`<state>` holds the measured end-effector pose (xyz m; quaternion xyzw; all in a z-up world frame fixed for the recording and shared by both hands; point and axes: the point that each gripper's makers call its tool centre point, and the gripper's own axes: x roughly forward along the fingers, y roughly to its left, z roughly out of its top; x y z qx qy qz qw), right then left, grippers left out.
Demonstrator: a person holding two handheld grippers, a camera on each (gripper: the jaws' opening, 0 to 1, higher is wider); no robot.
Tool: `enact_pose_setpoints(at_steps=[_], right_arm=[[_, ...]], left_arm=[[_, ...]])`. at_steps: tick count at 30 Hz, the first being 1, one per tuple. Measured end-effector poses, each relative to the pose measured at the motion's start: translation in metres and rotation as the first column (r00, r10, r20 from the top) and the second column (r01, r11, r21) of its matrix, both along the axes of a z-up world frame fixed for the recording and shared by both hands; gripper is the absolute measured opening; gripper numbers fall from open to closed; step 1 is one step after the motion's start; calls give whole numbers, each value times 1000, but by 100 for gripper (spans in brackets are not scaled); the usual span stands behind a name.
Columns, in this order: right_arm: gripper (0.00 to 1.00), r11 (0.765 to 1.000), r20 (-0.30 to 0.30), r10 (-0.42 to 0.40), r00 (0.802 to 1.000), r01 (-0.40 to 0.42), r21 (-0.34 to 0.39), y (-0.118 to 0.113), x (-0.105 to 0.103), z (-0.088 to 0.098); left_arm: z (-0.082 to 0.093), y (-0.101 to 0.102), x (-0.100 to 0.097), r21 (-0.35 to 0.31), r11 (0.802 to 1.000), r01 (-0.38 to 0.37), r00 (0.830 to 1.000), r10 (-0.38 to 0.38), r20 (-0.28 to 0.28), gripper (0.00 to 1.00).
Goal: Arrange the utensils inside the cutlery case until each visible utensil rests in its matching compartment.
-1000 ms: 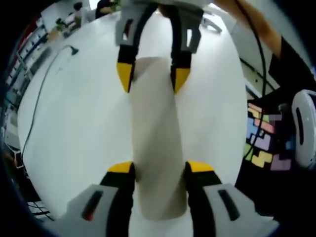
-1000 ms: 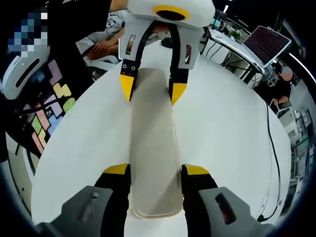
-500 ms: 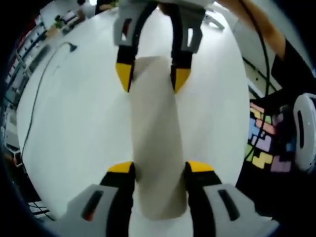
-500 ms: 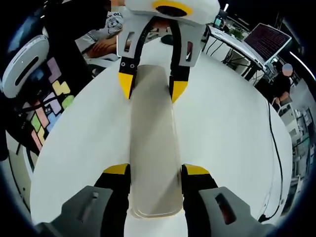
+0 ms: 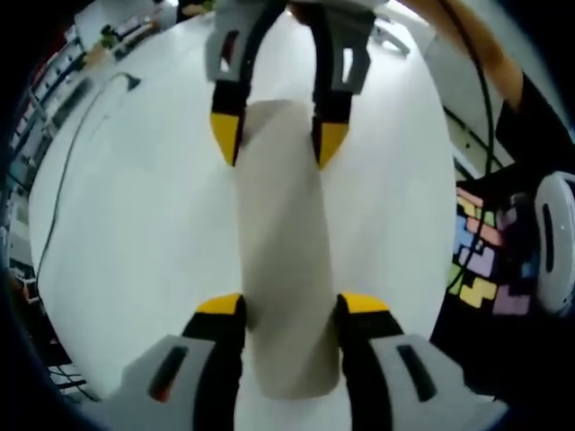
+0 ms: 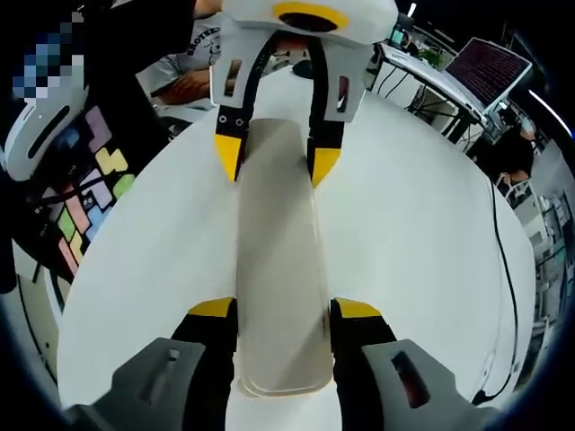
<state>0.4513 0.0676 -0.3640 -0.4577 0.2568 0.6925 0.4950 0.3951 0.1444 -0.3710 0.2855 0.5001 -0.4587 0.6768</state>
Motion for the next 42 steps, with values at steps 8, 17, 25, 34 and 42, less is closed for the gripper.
enact_pose_setpoints(at_steps=[8, 17, 25, 34, 42], right_arm=[[42, 1000, -6, -14, 1000, 14, -13, -1, 3, 1], [40, 997, 2, -41, 999, 41, -67, -17, -3, 10], [31, 993, -1, -63, 998, 63, -99, -31, -9, 20], [23, 982, -11, -108, 994, 105, -156, -41, -11, 20], [20, 968, -13, -128, 992, 122, -218, -46, -11, 15]], left_arm=[[-3, -2, 1, -3, 1000, -10, 1000, 10, -9, 44], [-4, -5, 0, -8, 1000, 25, 1000, -25, 2, 44], [-6, -5, 1, 0, 999, 48, 999, -48, 7, 44], [-7, -5, 3, 6, 998, 64, 998, -64, 7, 44], [-9, -6, -5, 10, 997, 77, 997, -77, 9, 44]])
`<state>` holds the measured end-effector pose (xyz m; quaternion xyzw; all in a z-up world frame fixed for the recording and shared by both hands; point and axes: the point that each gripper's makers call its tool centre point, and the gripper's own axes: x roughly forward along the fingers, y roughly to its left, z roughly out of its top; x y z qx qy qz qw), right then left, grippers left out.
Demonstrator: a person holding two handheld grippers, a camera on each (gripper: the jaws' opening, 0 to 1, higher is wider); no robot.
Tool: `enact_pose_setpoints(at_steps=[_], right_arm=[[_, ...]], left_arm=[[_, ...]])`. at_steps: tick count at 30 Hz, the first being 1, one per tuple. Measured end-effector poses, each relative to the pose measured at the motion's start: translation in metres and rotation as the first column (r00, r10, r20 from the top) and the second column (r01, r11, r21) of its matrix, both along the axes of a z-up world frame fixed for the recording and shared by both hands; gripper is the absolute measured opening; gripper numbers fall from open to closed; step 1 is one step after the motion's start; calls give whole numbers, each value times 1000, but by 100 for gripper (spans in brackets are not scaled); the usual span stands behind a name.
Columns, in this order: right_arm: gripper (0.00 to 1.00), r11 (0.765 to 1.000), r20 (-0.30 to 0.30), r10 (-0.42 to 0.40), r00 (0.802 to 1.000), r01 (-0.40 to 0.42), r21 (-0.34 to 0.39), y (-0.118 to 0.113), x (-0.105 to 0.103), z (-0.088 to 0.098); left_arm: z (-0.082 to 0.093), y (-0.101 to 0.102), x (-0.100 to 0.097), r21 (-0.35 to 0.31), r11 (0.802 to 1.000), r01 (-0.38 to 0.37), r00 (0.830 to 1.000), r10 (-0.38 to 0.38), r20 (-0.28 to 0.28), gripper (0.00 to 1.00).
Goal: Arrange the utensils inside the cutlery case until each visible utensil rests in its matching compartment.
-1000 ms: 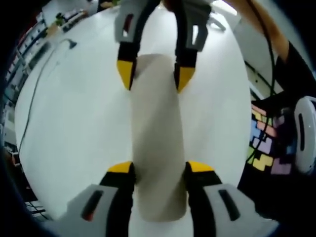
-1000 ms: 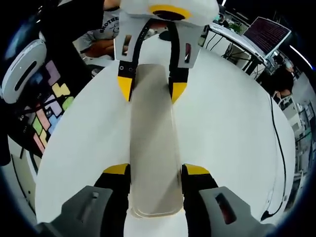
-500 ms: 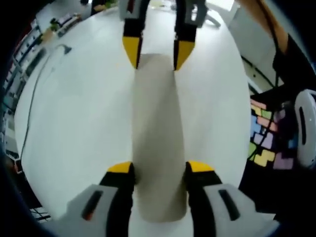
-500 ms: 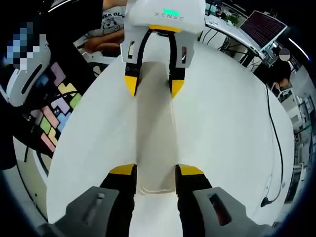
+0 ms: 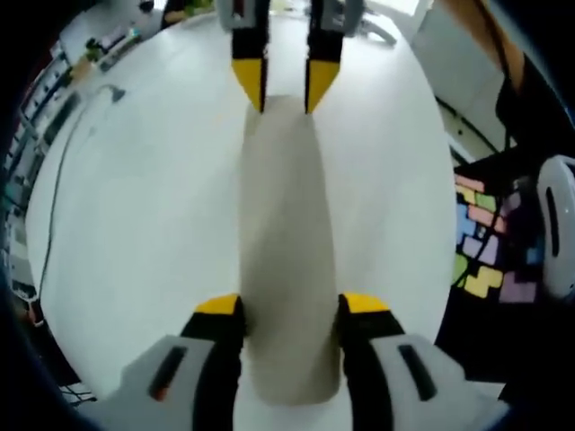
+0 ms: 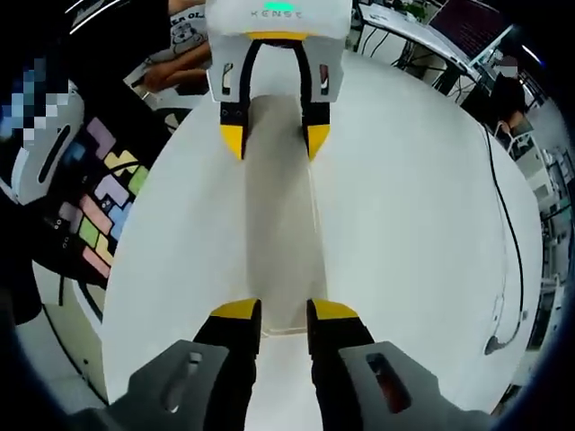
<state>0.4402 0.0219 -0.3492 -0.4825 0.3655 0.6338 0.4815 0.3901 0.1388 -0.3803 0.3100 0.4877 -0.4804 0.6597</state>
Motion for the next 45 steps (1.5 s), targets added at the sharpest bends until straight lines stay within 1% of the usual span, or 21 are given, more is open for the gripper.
enact_pose_setpoints(at_steps=[3, 5, 7, 9, 10, 13, 14, 19, 21, 26, 30, 34, 35, 38, 39, 40, 45], right_arm=[[19, 1000, -1, -5, 1000, 5, -19, -3, -1, 0], [19, 1000, 1, -5, 1000, 5, -24, -5, -1, 0], [19, 1000, -1, -9, 1000, 9, -25, -6, -2, -1], [18, 1000, -1, -10, 1000, 10, -26, -7, -2, -1], [18, 1000, -2, -12, 1000, 12, -27, -8, -2, -1], [18, 999, 1, -14, 1000, 14, -32, -10, -3, -1], [18, 999, 2, -16, 1000, 16, -32, -10, -2, -1], [18, 999, 4, -19, 1000, 19, -32, -11, -2, -4], [18, 999, 5, -19, 1000, 19, -45, -13, -1, -5], [17, 998, -5, -34, 999, 34, -50, -14, -1, -8], [16, 998, -1, -35, 999, 35, -51, -14, 0, -7], [17, 997, 3, -37, 999, 37, -67, -13, 0, -7], [17, 997, 3, -43, 999, 43, -68, -13, 0, -7], [17, 997, 11, -49, 999, 50, -64, -13, 0, -7], [17, 997, 13, -50, 999, 50, -64, -13, -1, -7], [17, 996, 16, -56, 998, 57, -70, -13, 0, -7], [17, 992, 18, -57, 998, 59, -112, -11, 0, -7]], left_arm=[[-3, -2, -12, -4, 1000, -5, 1000, 5, -2, 44], [-2, -3, -7, -10, 1000, -8, 1000, 8, 0, 44], [-3, -5, -16, -20, 1000, -9, 1000, 9, -1, 44], [1, -6, -10, -26, 1000, -9, 1000, 9, 6, 44], [5, -9, -8, -38, 999, -2, 1000, 2, 18, 44], [8, -10, -6, -28, 1000, 4, 1000, -4, 13, 44], [8, -10, -1, -26, 1000, 9, 1000, -8, 16, 44], [1, -9, 1, -10, 1000, -2, 1000, 2, 4, 44], [3, -8, 2, -14, 1000, -3, 1000, 3, 2, 44], [3, -8, 5, -14, 1000, 2, 1000, -2, 4, 44], [4, -8, 9, -11, 1000, 0, 1000, 0, 3, 44], [2, -7, 12, -18, 1000, -4, 1000, 4, 2, 45], [0, -7, 13, -17, 1000, -7, 1000, 7, 1, 45], [2, -7, 13, -14, 1000, 0, 1000, 0, 12, 45], [1, -7, 10, -13, 1000, 3, 1000, -2, 17, 45], [-1, -7, 6, -13, 1000, 3, 1000, -3, 18, 45], [-1, -7, 4, -25, 1000, -1, 1000, 2, 21, 45]])
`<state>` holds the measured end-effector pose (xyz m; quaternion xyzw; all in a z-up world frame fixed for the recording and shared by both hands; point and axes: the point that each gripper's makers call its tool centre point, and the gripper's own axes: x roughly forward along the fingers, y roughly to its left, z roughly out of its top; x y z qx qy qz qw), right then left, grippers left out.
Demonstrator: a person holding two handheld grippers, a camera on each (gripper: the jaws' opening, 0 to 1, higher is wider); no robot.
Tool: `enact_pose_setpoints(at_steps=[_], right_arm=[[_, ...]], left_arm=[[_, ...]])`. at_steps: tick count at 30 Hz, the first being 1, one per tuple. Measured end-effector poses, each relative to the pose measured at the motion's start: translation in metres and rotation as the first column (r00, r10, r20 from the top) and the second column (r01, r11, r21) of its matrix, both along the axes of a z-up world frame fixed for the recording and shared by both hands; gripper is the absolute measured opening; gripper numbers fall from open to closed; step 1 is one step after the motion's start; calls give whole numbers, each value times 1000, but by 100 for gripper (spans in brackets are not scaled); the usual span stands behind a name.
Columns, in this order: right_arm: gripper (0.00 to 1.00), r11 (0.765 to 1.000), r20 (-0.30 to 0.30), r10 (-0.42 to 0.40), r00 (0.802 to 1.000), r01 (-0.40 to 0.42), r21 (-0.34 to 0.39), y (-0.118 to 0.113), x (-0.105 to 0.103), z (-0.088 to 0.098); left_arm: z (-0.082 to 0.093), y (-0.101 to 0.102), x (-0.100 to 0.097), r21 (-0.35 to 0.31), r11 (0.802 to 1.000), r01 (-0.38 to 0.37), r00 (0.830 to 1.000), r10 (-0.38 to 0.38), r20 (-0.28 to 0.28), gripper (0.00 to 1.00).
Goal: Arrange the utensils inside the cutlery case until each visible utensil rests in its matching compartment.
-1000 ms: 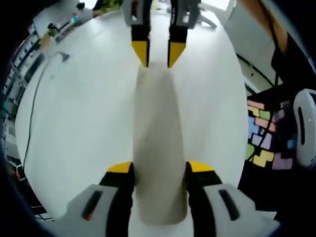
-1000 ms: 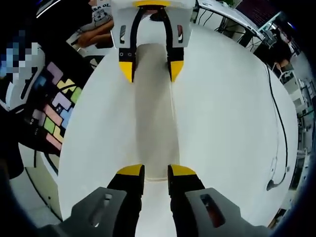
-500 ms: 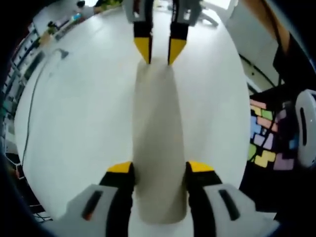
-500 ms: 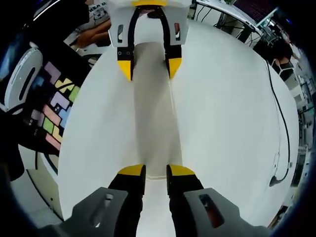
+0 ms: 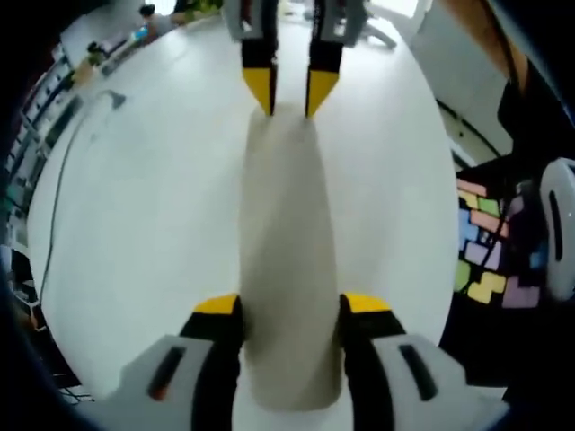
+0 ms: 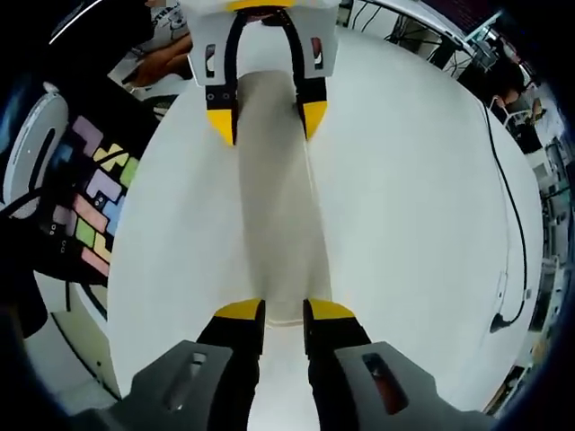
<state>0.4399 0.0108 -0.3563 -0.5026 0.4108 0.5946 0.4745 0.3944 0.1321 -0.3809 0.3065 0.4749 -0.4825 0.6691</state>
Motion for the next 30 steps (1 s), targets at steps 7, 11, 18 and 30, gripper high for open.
enact_pose_setpoints(at_steps=[7, 11, 18, 30], right_arm=[[17, 1000, -6, -20, 1000, 20, -9, -1, 0, 0], [16, 1000, -7, -30, 1000, 30, 4, -1, -1, 0], [16, 999, -9, -35, 999, 35, 24, -3, 0, 1], [16, 999, -5, -37, 999, 37, -11, 0, 2, 2]], left_arm=[[18, 7, -8, -41, 997, -59, 998, 59, -6, 41], [32, 14, -8, -29, 997, -78, 997, 78, -5, 36], [43, 27, -12, 33, 996, -85, 996, 86, -22, 25], [41, 45, -9, 125, 991, -55, 998, 60, -33, 25]])
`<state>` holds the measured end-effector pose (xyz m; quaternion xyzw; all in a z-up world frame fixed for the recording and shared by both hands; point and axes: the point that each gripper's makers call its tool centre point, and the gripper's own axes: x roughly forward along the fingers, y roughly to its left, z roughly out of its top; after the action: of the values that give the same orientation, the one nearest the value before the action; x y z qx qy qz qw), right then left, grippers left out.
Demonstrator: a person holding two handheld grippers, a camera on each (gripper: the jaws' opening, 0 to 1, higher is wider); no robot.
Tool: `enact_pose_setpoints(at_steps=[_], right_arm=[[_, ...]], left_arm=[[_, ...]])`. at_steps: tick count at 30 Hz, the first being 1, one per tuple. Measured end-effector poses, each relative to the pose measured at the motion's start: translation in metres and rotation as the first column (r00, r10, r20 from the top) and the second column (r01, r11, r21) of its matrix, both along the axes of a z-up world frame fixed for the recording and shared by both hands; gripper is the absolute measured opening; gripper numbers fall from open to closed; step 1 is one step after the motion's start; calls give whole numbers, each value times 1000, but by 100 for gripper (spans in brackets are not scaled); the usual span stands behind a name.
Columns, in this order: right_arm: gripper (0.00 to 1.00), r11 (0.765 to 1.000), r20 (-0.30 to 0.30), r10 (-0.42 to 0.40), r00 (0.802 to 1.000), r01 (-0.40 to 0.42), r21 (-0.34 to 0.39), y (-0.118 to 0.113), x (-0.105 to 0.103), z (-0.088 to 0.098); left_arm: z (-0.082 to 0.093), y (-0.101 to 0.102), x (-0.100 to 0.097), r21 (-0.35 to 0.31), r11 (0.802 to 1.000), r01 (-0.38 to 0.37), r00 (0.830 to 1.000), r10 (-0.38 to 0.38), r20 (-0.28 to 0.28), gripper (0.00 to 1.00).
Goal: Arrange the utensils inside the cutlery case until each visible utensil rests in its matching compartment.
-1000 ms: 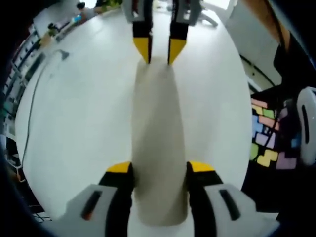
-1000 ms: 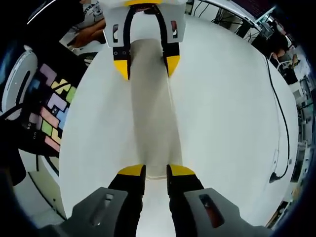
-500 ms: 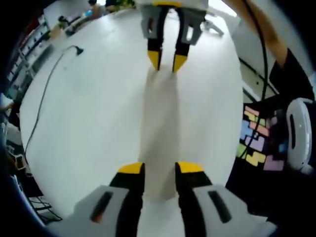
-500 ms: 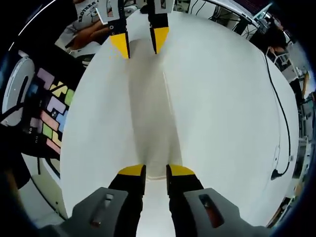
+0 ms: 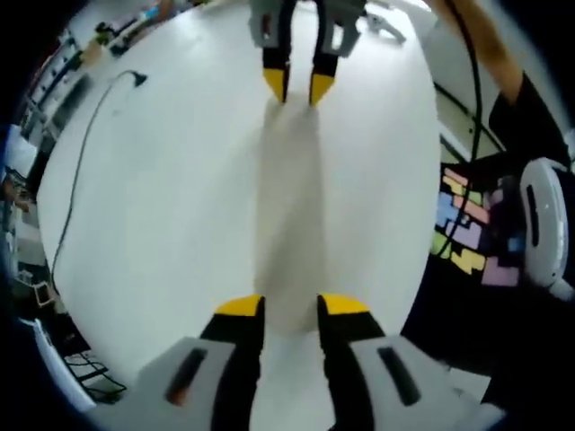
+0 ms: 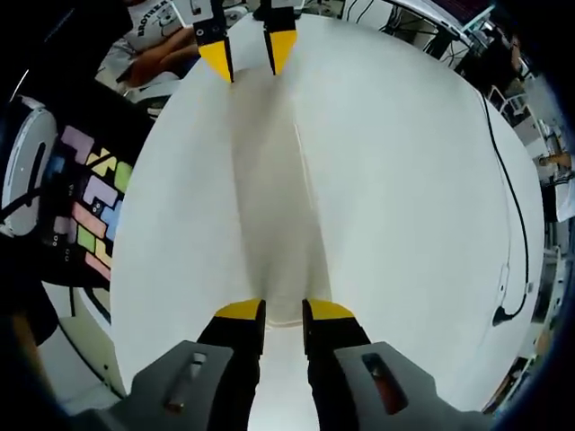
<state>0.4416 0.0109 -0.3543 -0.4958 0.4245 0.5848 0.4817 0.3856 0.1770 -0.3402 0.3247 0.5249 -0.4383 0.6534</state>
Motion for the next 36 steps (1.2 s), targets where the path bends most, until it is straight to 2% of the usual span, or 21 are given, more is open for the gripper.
enact_pose_setpoints(at_steps=[7, 21, 30, 34, 36], right_arm=[[16, 1000, 3, -8, 1000, 8, 6, 0, 0, 1], [16, 1000, 2, -17, 1000, 17, 9, 1, 0, 1], [16, 1000, 4, -20, 1000, 20, -11, 0, 0, 1], [16, 999, 5, -16, 1000, 16, -29, 0, 7, 4], [16, 1000, 19, 1, 1000, -1, -15, 5, 2, -3]], left_arm=[[-8, 5, 5, 32, 999, -6, 1000, 7, -5, 25], [-8, 5, 4, 40, 999, -3, 1000, 3, -2, 25], [-5, 7, 12, 60, 998, 8, 1000, -8, -6, 25], [-5, 8, 13, 73, 997, 11, 1000, -10, -9, 25], [-4, 8, 14, 76, 997, 10, 1000, -9, -10, 25]])
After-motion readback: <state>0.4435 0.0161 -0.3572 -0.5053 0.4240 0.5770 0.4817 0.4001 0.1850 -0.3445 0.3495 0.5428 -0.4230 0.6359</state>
